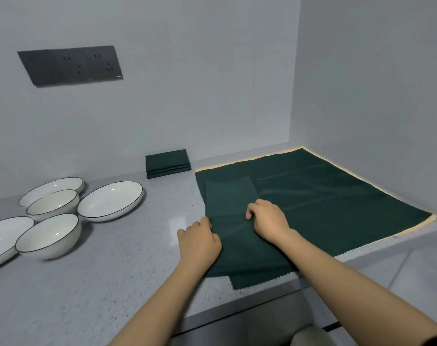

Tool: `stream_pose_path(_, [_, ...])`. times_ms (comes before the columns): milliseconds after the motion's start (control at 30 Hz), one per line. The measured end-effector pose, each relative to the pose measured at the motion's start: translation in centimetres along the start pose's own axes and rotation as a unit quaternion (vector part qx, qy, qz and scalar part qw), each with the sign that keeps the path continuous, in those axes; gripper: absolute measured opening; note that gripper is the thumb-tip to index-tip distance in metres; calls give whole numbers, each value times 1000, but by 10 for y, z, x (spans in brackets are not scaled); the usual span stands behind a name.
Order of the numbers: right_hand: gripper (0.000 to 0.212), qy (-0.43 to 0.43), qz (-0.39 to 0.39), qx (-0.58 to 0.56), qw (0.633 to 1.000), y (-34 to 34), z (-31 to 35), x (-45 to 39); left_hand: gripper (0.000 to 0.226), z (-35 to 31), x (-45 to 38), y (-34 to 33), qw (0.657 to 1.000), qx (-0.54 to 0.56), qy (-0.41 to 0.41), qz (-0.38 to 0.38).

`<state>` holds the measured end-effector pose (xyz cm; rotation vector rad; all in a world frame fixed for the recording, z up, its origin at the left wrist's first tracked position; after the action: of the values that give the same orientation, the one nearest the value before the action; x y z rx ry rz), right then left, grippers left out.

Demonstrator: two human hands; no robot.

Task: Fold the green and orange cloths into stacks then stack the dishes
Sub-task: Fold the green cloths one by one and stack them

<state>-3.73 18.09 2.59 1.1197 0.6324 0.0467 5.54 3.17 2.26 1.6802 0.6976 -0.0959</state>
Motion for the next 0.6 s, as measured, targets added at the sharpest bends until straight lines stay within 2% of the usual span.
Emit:
stream_pose_path(133, [29,49,-60,-8,997,8,-1,9,25,-1,2,1,998,-23,-33,-46])
stream_pose_path(234, [33,76,-71,-30,994,20,6,24,37,-12,4,7,988,44,-116,-88])
stream_pose_path(300, [37,96,-32,-28,994,21,14,39,47,-23,11,7,982,68,-169,-47])
stream_pose_path(434, [46,83,58,-15,995,11,14,57,57,-30,26,-16,974,20,-187,123])
stream_pose_path(601, [55,59,97,27,993,-4,6,59,59,-23,27,-31,974,-6,-162,159])
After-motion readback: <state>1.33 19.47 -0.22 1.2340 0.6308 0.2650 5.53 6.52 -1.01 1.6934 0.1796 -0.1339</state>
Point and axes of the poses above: each hand's wrist, its own x-axis away from the middle knuckle, its own y-axis out of the back of the hand, z = x × y, the point moved 5 cm from there along -x, towards the middle knuckle, and after that the axes turned 15 degrees about -z, right-handed, at the moved point
